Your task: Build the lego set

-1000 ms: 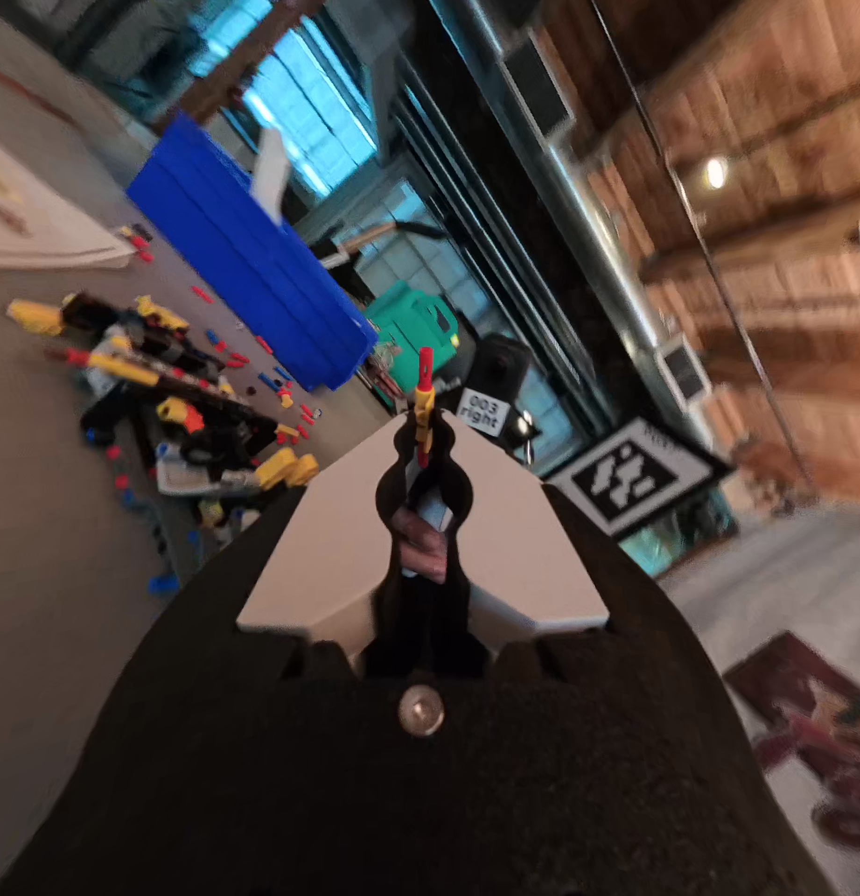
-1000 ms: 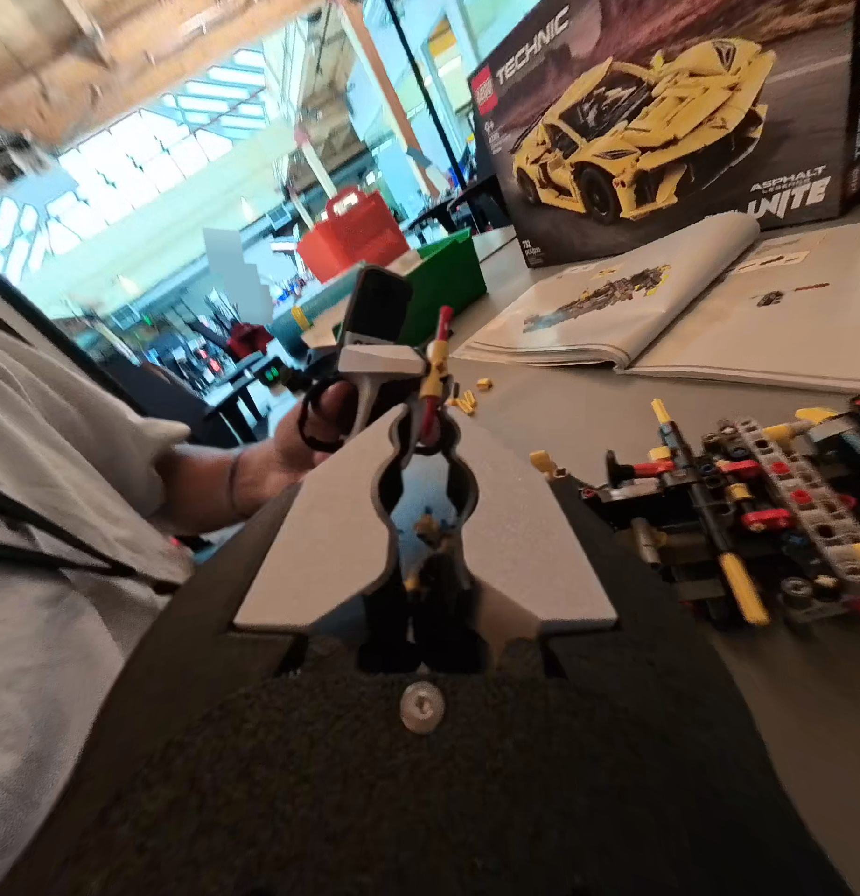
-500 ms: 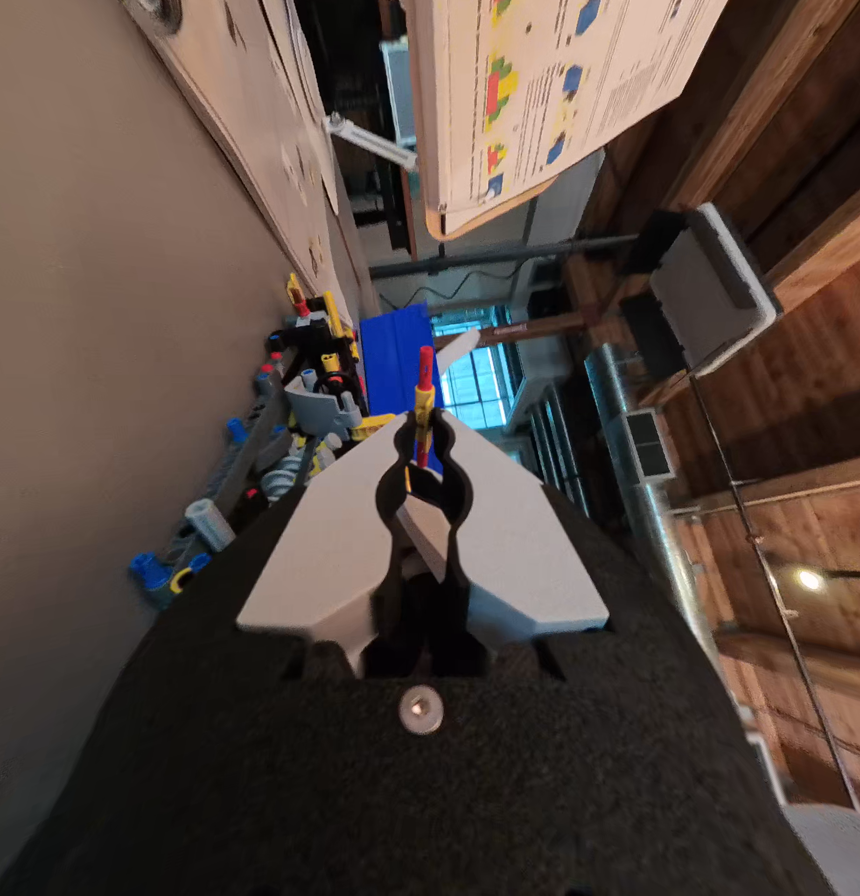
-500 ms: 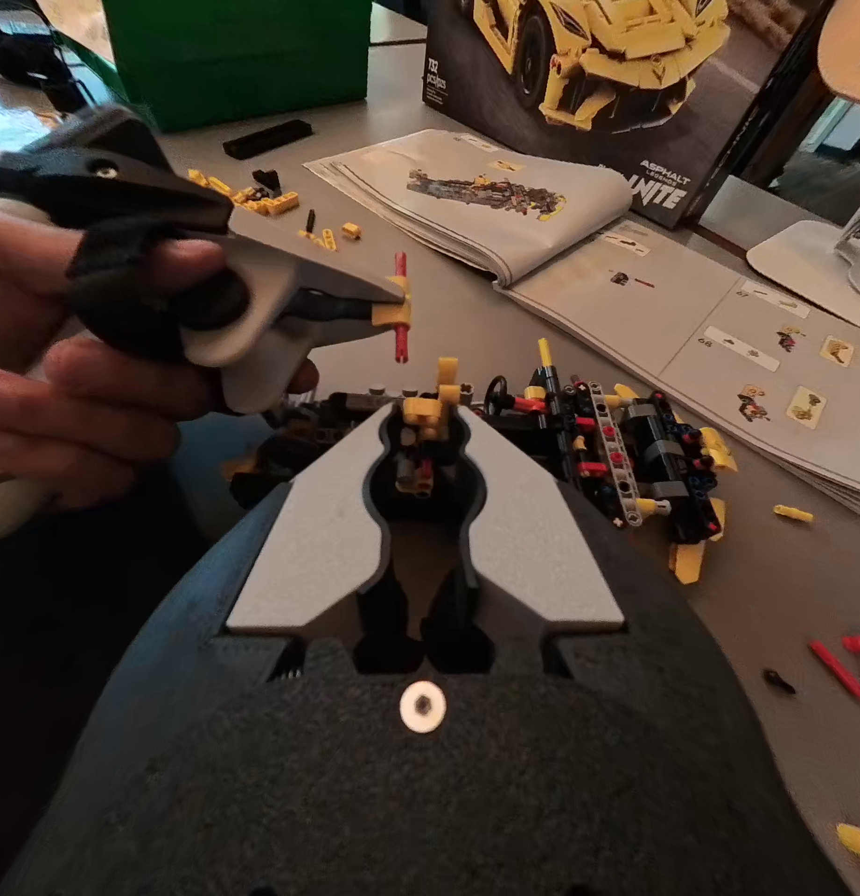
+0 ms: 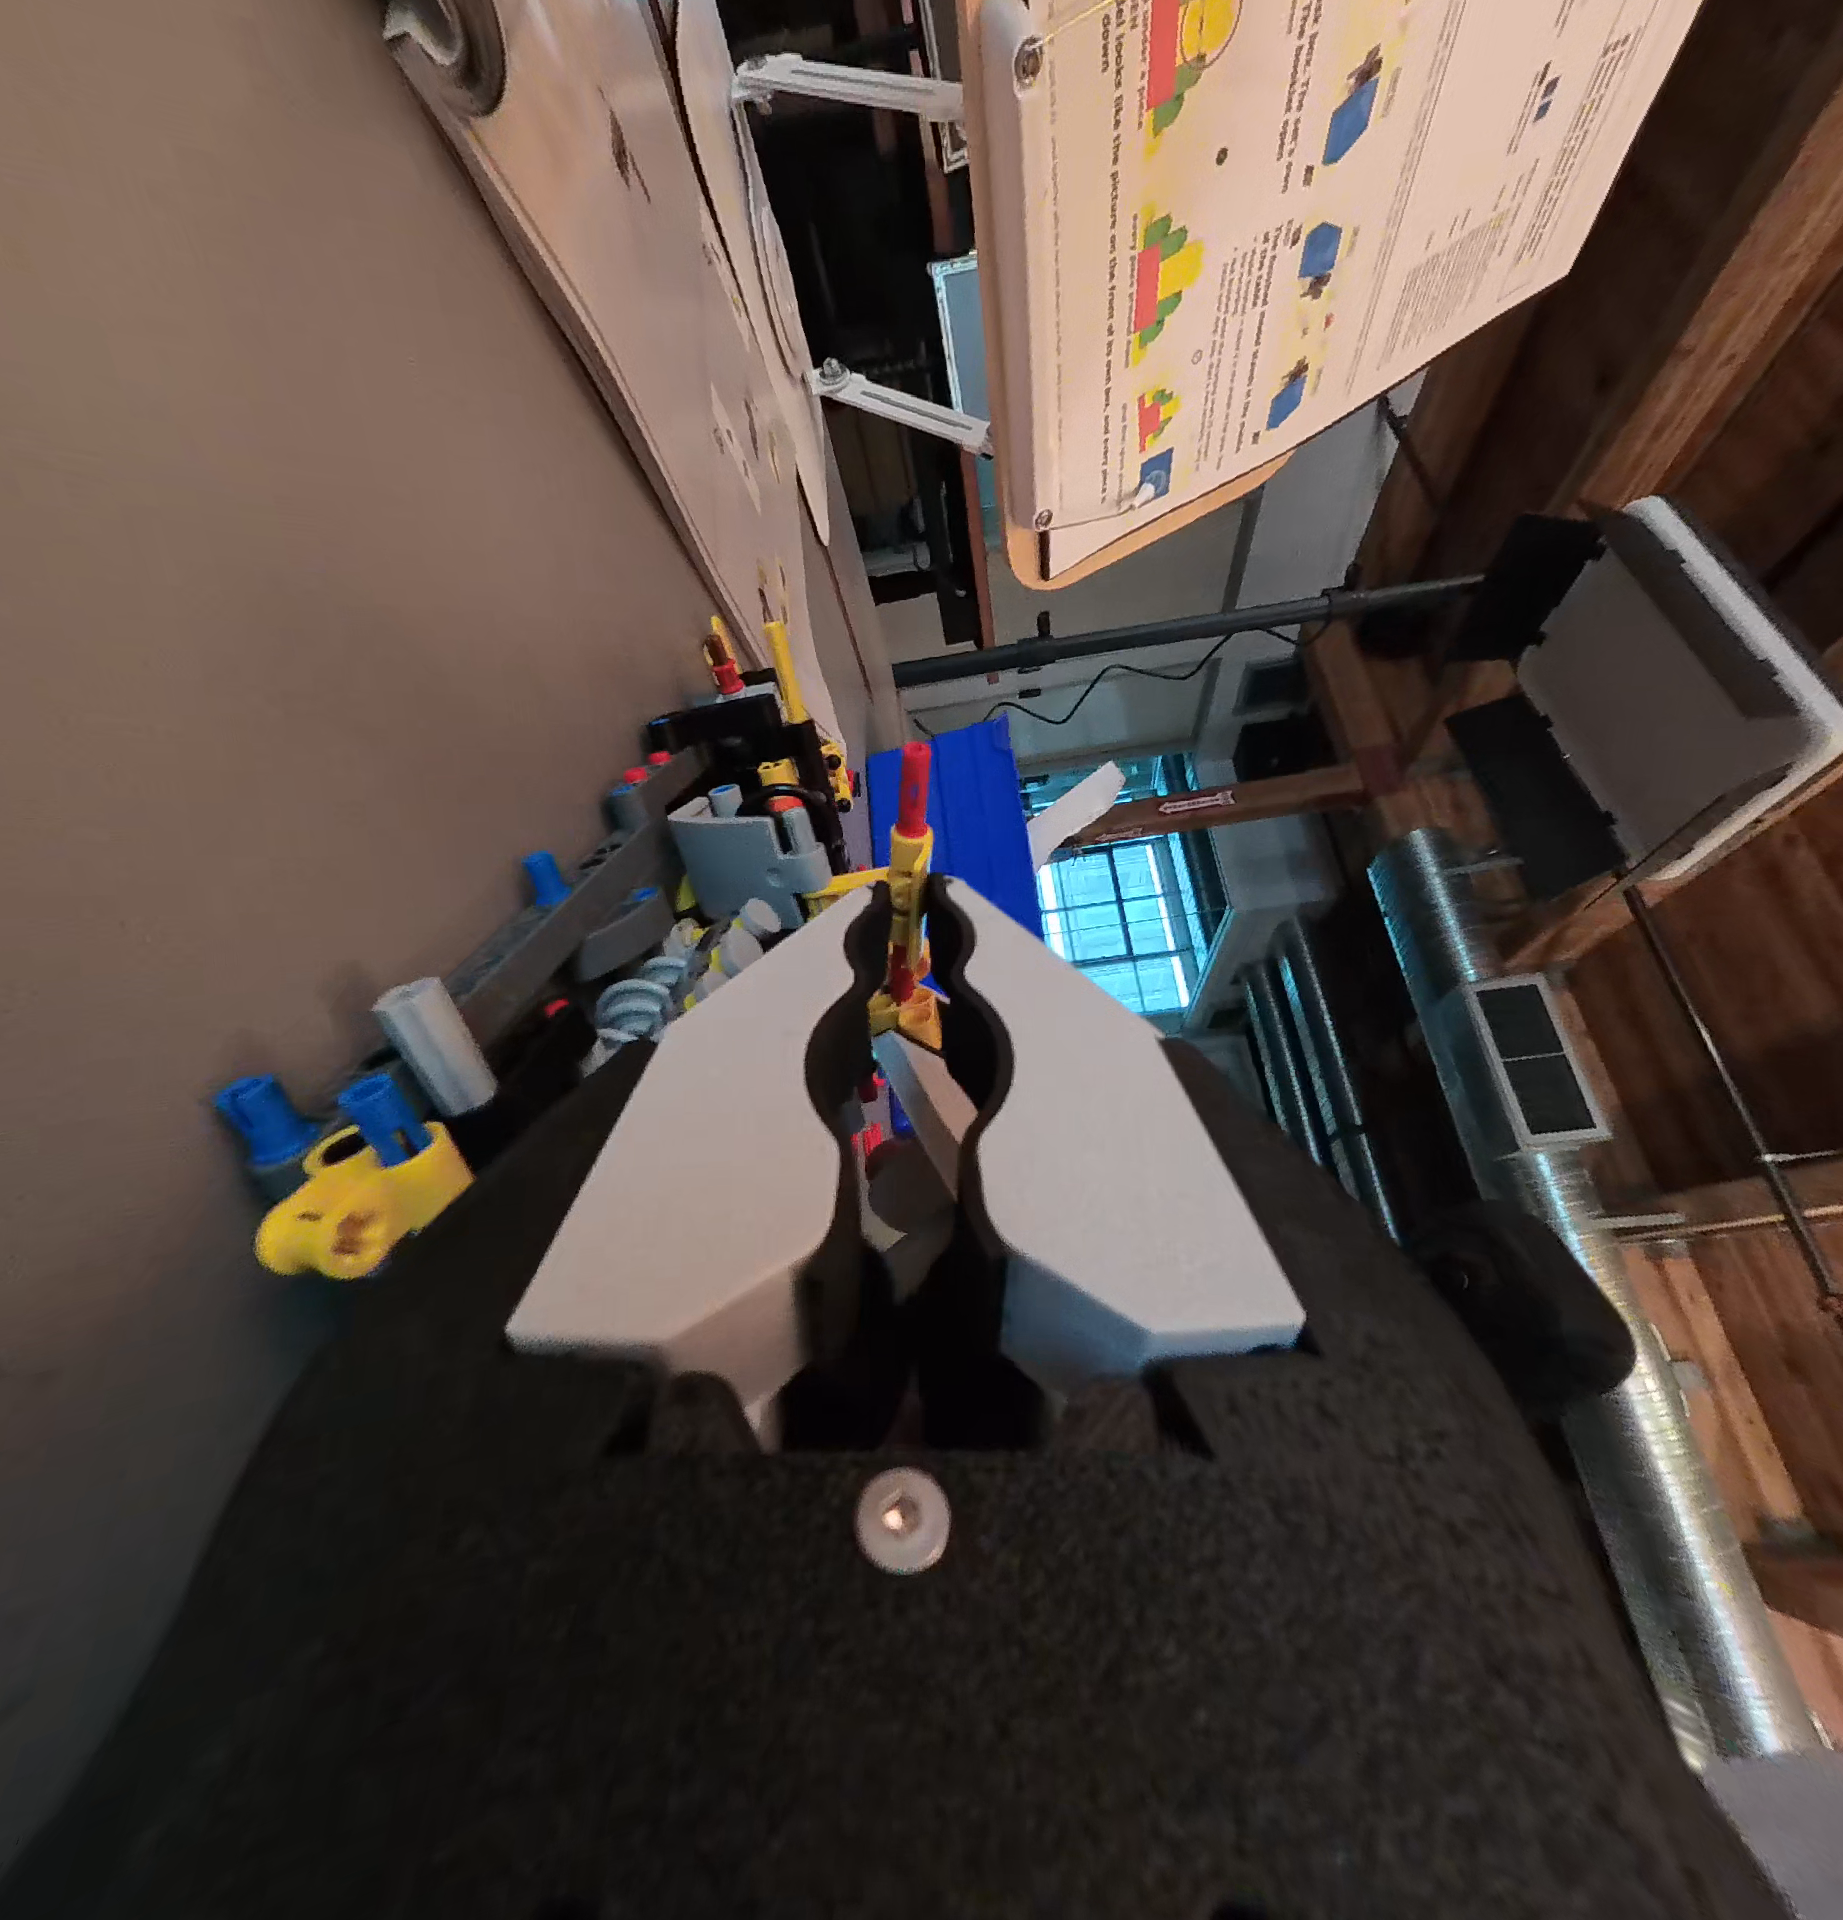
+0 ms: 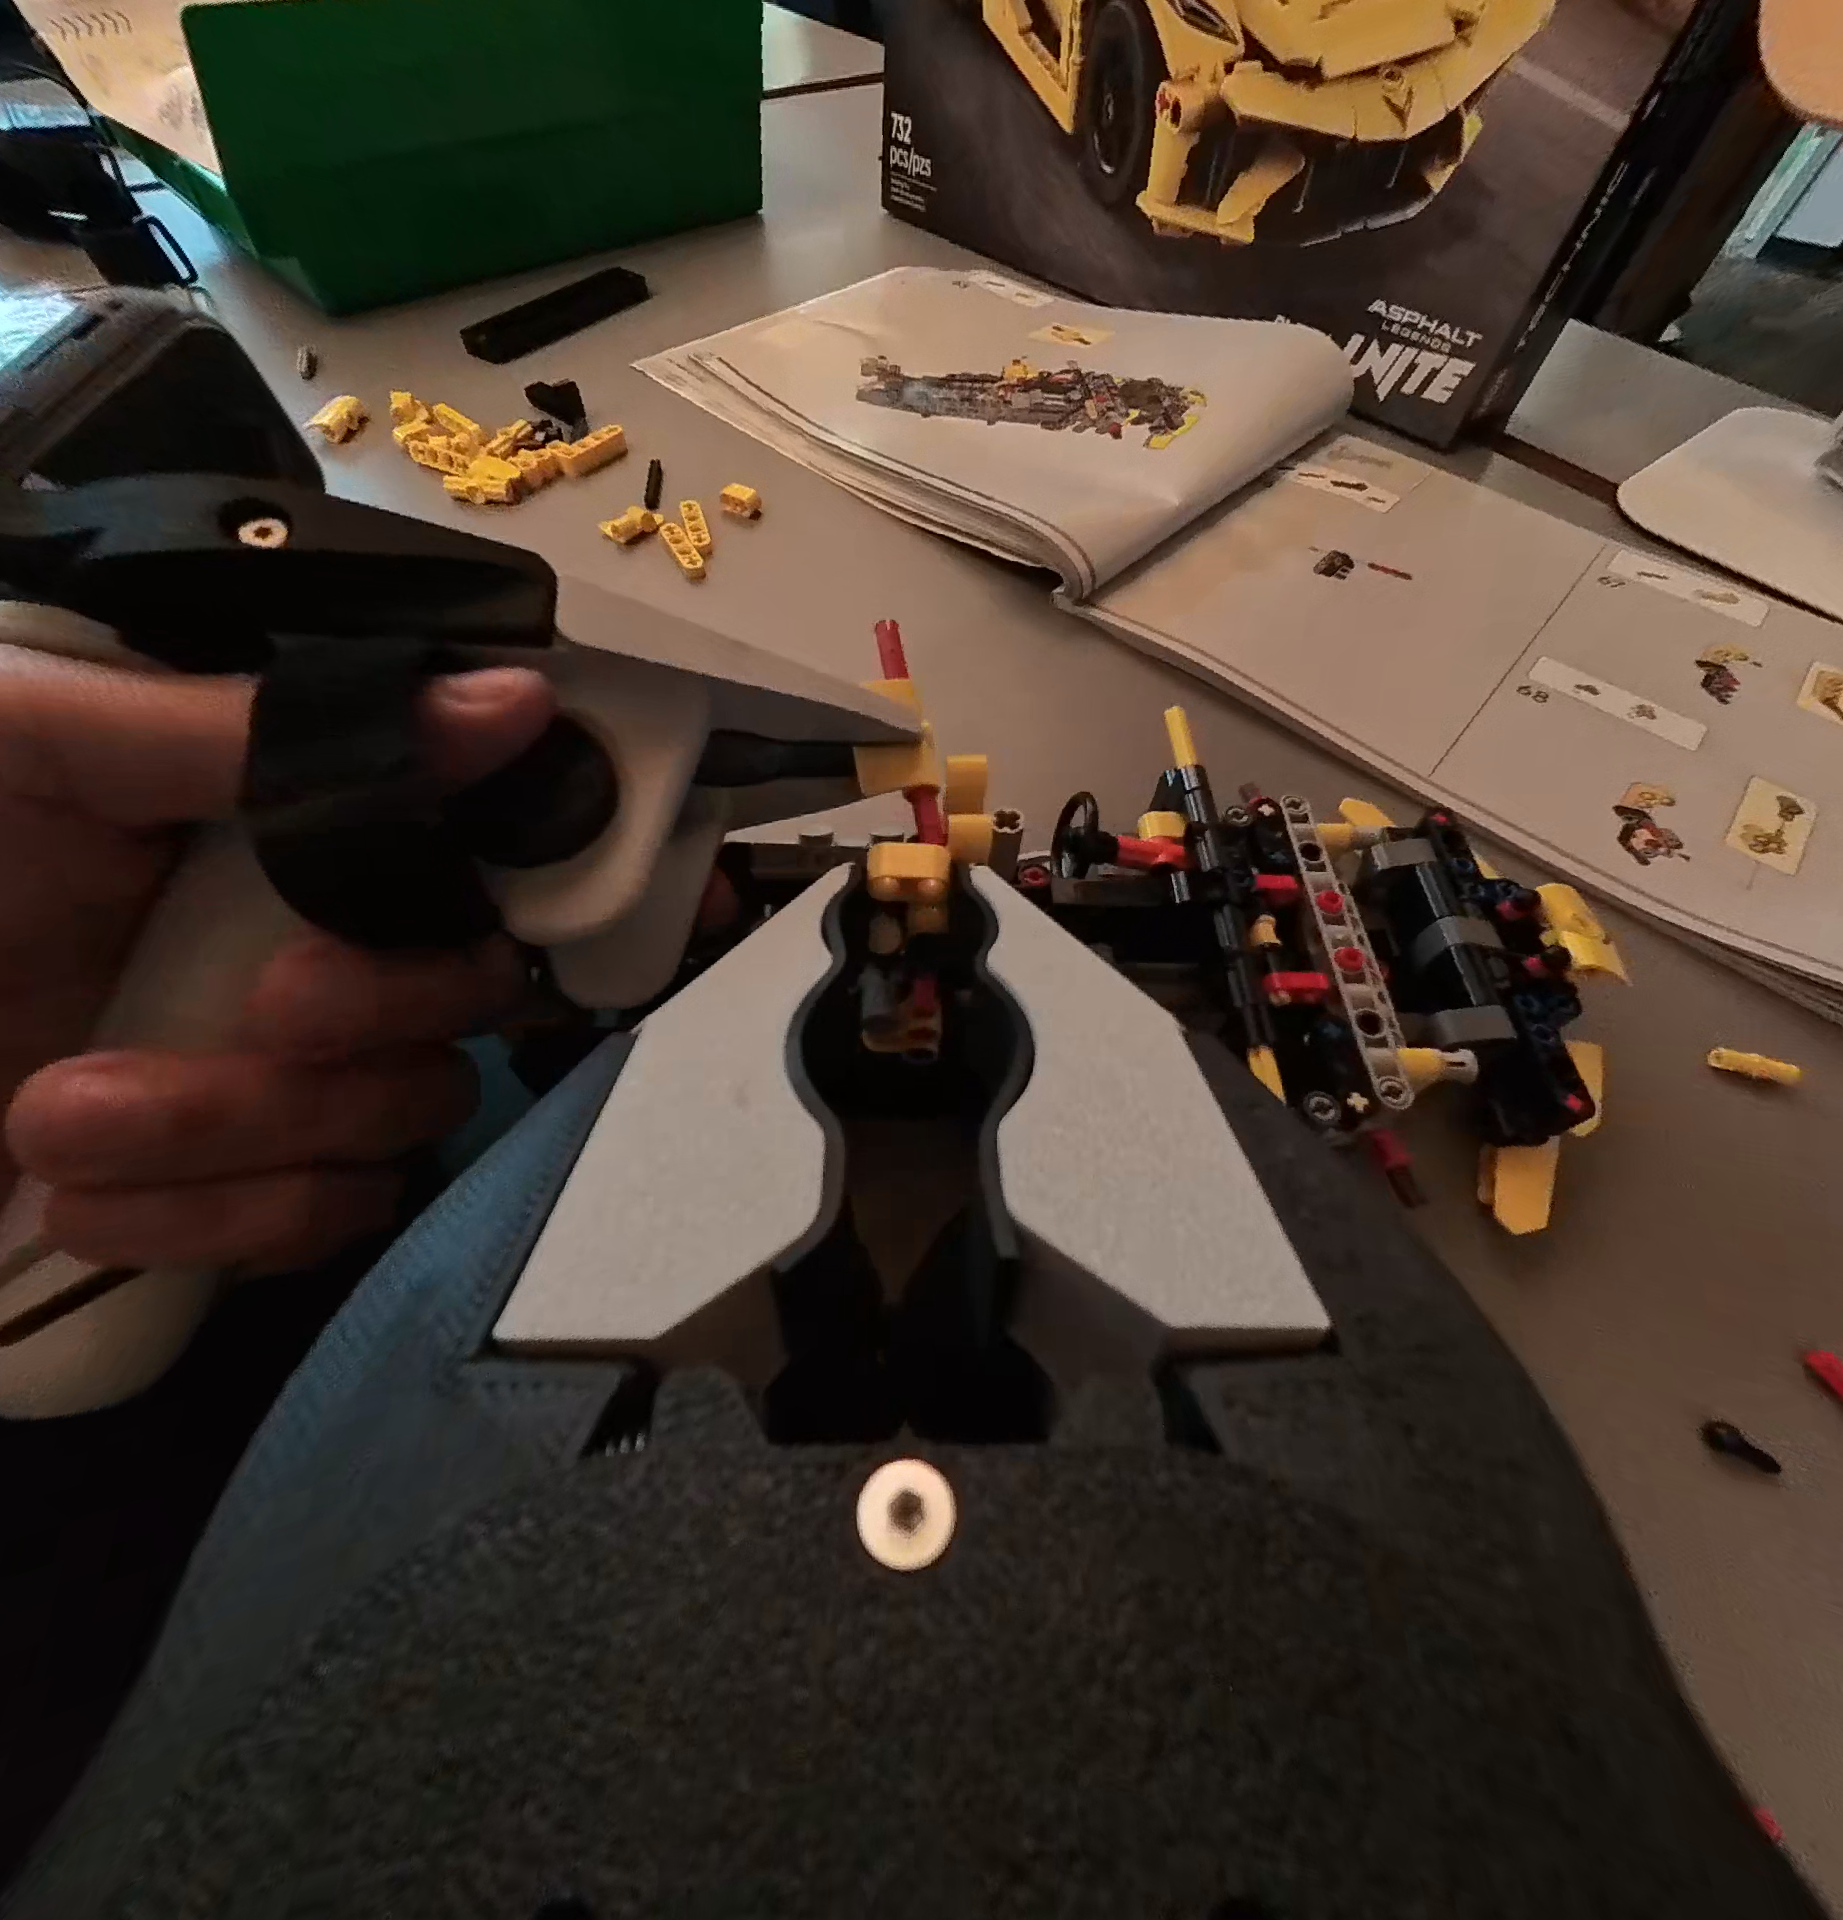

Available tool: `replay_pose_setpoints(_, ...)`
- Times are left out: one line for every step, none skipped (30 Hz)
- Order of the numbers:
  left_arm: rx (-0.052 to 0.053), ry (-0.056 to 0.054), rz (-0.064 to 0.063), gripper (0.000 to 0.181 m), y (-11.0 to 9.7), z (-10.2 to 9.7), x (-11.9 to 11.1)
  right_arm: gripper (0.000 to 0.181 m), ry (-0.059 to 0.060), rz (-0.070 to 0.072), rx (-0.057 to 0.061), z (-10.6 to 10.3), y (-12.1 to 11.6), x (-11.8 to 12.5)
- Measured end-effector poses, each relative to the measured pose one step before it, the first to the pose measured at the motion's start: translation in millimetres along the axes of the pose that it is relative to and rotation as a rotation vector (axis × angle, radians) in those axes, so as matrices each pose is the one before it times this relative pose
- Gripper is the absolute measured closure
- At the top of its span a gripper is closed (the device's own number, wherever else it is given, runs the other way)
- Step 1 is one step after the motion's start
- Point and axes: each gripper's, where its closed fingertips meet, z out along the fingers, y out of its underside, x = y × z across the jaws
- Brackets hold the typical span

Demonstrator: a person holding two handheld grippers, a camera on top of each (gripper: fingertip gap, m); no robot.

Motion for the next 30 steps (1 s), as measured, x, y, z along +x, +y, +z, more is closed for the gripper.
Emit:
replay_pose_setpoints(-0.004,-0.0023,0.0064,0.174,0.51,-0.14,0.15,0.166,-0.0026,0.0051,-0.0003,-0.32,0.09,0.16)
replay_pose_setpoints(-0.0028,0.0001,-0.0077,0.174,0.11,-0.46,-0.41,0.166,-0.0003,-0.0011,0.0002,-0.03,0.1,-0.02)
replay_pose_setpoints(-0.0061,0.0008,-0.0141,0.174,-0.08,-0.52,-0.49,0.167,0.0023,-0.007,0.0011,0.08,-0.07,0.1)
replay_pose_setpoints(-0.0098,0.0016,-0.026,0.174,-0.21,-0.82,-0.73,0.166,0.001,-0.0099,0.0033,0.33,-0.22,-0.12)
replay_pose_setpoints(-0.0074,0.0026,-0.0259,0.174,-0.22,-0.53,-0.9,0.166,-0.0012,-0.0066,0.003,0.36,-0.18,-0.16)
replay_pose_setpoints(-0.006,0.0013,-0.0093,0.174,-0.01,-0.22,-0.35,0.166,-0.0008,-0.0062,0.001,0.01,-0.03,-0.09)
replay_pose_setpoints(-0.003,0.0022,0.0018,0.174,0.01,-0.07,0.35,0.166,-0.0011,-0.0002,0.0018,0.0,-0.08,-0.03)
replay_pose_setpoints(-0.002,0.0065,-0.0055,0.174,0.04,-0.05,0.67,0.166,-0.0016,0.0004,0.0018,0.16,-0.05,-0.19)
replay_pose_setpoints(-0.0068,0.0106,-0.0187,0.174,0.3,0.09,0.64,0.166,-0.0006,-0.0056,0.0021,0.22,-0.03,-0.21)
replay_pose_setpoints(-0.0094,0.0023,-0.0152,0.174,-0.11,0.24,-0.51,0.166,-0.0013,-0.0022,0.0013,0.13,-0.09,-0.04)
replay_pose_setpoints(-0.0108,-0.0003,-0.0014,0.174,-0.03,0.35,-0.03,0.166,-0.0058,0.0072,0.0025,0.09,-0.13,-0.12)
replay_pose_setpoints(-0.0078,-0.0021,0.016,0.174,0.36,0.53,0.33,0.166,-0.0059,0.0078,0.0,-0.28,0.09,0.21)
replay_pose_setpoints(-0.0067,-0.0024,0.0098,0.174,0.21,0.39,0.02,0.167,-0.0062,0.0068,0.0016,-0.21,0.08,0.05)
replay_pose_setpoints(-0.01,-0.0009,-0.0026,0.174,0.12,0.43,-0.24,0.167,-0.0042,0.0051,0.0012,-0.16,0.08,-0.08)
replay_pose_setpoints(-0.0157,0.0,-0.0049,0.174,0.13,0.61,-0.31,0.167,-0.0016,-0.0013,0.0004,-0.1,-0.01,-0.1)
replay_pose_setpoints(-0.0154,-0.0002,-0.0072,0.174,-0.01,0.29,-0.28,0.167,-0.0022,-0.0045,0.0018,0.05,0.0,-0.1)
replay_pose_setpoints(-0.0095,0.0001,-0.0013,0.174,-0.01,0.2,-0.18,0.167,-0.0028,0.0028,0.0008,0.28,-0.08,0.01)
replay_pose_setpoints(-0.0089,0.0,0.0045,0.174,0.11,0.07,0.1,0.167,-0.0035,0.0008,-0.0004,0.08,0.02,0.01)
replay_pose_setpoints(-0.0074,0.0004,0.0051,0.174,0.33,-0.29,0.24,0.167,-0.0033,-0.0036,0.0008,0.04,0.12,-0.05)
replay_pose_setpoints(-0.0014,0.0009,0.008,0.174,0.52,-0.2,0.39,0.166,-0.0057,0.006,0.0007,-0.21,0.15,0.0)
replay_pose_setpoints(-0.0054,0.0025,-0.0002,0.174,0.46,-0.1,0.14,0.166,-0.0096,0.0102,0.0012,-0.33,0.14,-0.23)
replay_pose_setpoints(-0.0086,0.0025,-0.0072,0.174,0.21,0.17,-0.13,0.166,-0.0109,0.011,0.0016,-0.15,-0.01,-0.21)
replay_pose_setpoints(-0.0061,0.0002,-0.0021,0.174,0.08,0.2,-0.19,0.166,-0.0088,0.0085,-0.0003,0.09,0.08,-0.19)
replay_pose_setpoints(-0.0095,-0.0018,0.0011,0.174,-0.12,0.26,-0.34,0.166,-0.0107,-0.0006,0.001,0.1,0.04,-0.51)
replay_pose_setpoints(-0.0127,-0.0022,-0.0009,0.174,-0.12,0.24,-0.39,0.166,-0.0117,-0.0005,0.0036,0.11,-0.16,-0.19)
replay_pose_setpoints(-0.0097,-0.0016,-0.0027,0.174,-0.03,0.08,-0.32,0.166,-0.0044,-0.0024,-0.0032,0.35,-0.02,-0.07)
replay_pose_setpoints(-0.0076,-0.0016,-0.0012,0.175,0.01,0.05,-0.2,0.166,0.0098,-0.0401,-0.0079,0.1,0.09,-0.05)
replay_pose_setpoints(-0.0048,-0.004,0.0078,0.175,0.2,0.03,-0.03,0.166,0.0138,-0.0571,-0.0075,0.09,0.28,0.12)
replay_pose_setpoints(-0.0053,-0.0053,0.0078,0.175,0.05,-0.03,-0.34,0.166,0.0033,-0.0229,-0.0068,0.21,0.12,-0.17)
replay_pose_setpoints(-0.005,-0.0047,0.0026,0.175,0.06,0.0,-0.38,0.166,-0.0065,0.0072,-0.0061,0.03,0.12,-0.18)
